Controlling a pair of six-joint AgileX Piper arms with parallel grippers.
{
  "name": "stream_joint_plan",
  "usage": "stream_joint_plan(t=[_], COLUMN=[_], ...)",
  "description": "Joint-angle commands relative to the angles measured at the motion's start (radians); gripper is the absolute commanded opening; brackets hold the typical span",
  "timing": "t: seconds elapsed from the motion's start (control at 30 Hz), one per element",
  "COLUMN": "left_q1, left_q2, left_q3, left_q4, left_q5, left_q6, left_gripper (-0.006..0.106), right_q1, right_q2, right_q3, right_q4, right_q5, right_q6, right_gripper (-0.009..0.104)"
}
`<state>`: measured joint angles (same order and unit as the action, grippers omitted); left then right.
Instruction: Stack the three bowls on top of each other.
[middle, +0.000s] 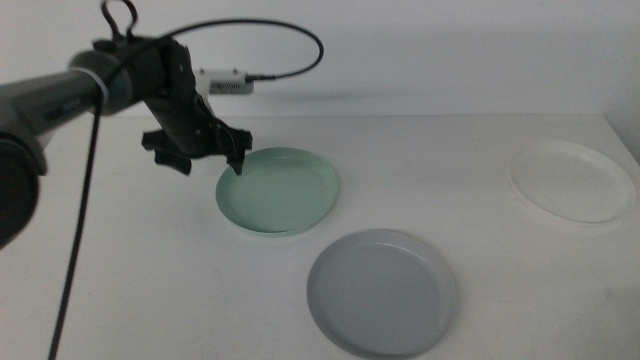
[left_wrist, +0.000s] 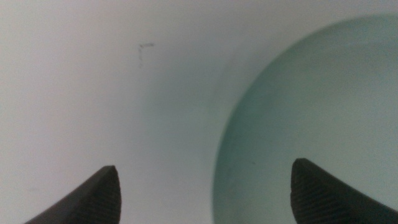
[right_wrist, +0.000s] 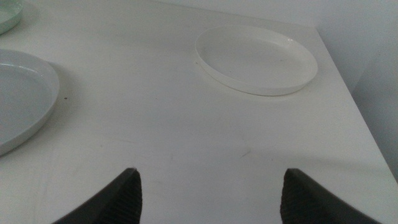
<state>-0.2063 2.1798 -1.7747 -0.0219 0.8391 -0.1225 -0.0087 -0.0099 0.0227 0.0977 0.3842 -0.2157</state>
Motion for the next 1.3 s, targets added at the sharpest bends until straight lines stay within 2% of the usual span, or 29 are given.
stream_joint_plan(t=[0.0, 0.13, 0.27, 0.37, 0.53, 0.57, 0.7, 0.9, 1.27], left_q1=[0.0, 0.0, 0.0, 0.0, 0.0, 0.0, 0.0, -0.008, -0.153], left_q2=[-0.034, 0.008, 0.036, 0.045, 0.045, 0.043, -0.005, -0.168, -0.506], left_q3=[-0.032, -0.032, -0.032, -0.032, -0.032, -0.032, -0.032, -0.005, 0.282], left_q4=[-0.027, -0.049, -0.066, -0.075, -0.083, -0.083, -0.05, -0.053, -0.046], left_q5=[-0.044, -0.041, -0.04, -0.04, -0.038, -0.038, -0.029, -0.025, -0.082], left_q6=[-0.013, -0.013, -0.013, -0.013, -0.013, -0.01, -0.007, -0.018, -0.072], left_gripper=[0.089, 0.086, 0.071, 0.05, -0.002, -0.005, -0.005, -0.005, -0.005], right_q1=[-0.006, -0.006, -0.006, -0.006, -0.006, -0.006, -0.006, -0.006, -0.006], right_q2=[-0.027, -0.027, -0.027, -0.027, -0.027, -0.027, -0.027, -0.027, -0.027], right_q3=[-0.002, -0.002, -0.002, -0.002, -0.002, -0.002, -0.002, -0.002, -0.002], right_q4=[-0.011, -0.011, -0.011, -0.011, -0.011, -0.011, -0.011, -0.011, -0.011], right_q5=[-0.074, -0.074, -0.074, -0.074, -0.074, -0.074, -0.074, -0.074, -0.074], right_q6=[-0.009, -0.009, -0.009, -0.009, -0.009, -0.009, -0.009, -0.009, -0.009], right_gripper=[0.059, 0.059, 0.059, 0.059, 0.059, 0.059, 0.059, 0.059, 0.059])
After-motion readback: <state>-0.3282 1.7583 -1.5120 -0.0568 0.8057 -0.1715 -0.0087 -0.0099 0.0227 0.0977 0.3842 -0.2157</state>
